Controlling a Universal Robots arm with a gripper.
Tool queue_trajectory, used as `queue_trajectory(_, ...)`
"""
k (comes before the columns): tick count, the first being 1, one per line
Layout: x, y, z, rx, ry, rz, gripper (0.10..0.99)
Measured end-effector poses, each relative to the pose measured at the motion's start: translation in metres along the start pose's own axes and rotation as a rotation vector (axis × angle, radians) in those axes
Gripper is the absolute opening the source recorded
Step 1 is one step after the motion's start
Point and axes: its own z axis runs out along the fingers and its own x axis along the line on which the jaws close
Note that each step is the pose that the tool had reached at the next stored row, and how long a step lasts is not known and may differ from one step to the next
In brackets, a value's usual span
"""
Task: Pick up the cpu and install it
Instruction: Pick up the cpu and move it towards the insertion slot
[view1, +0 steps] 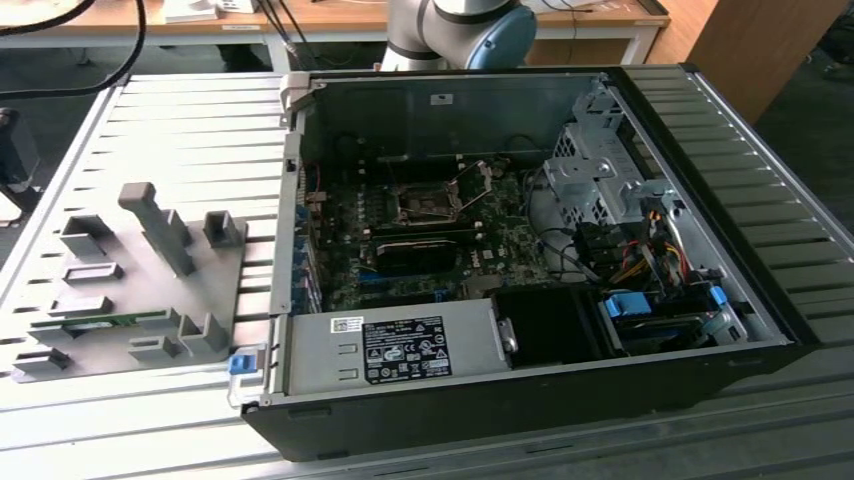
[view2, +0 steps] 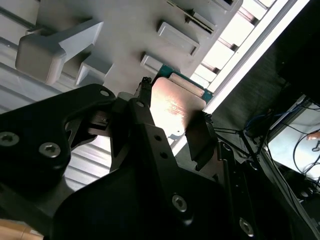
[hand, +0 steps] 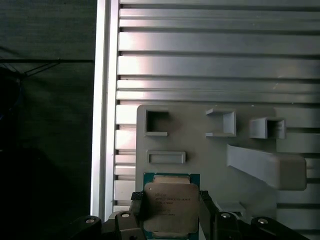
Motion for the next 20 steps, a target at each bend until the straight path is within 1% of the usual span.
queue_trajectory(12, 0.0001, 0.0023, -0.0177, 0.0, -0.0045, 0.0, 0.525)
queue_trajectory(20, 0.0002, 0.0045, -0.0315, 0.0, -0.0077, 0.0, 0.525)
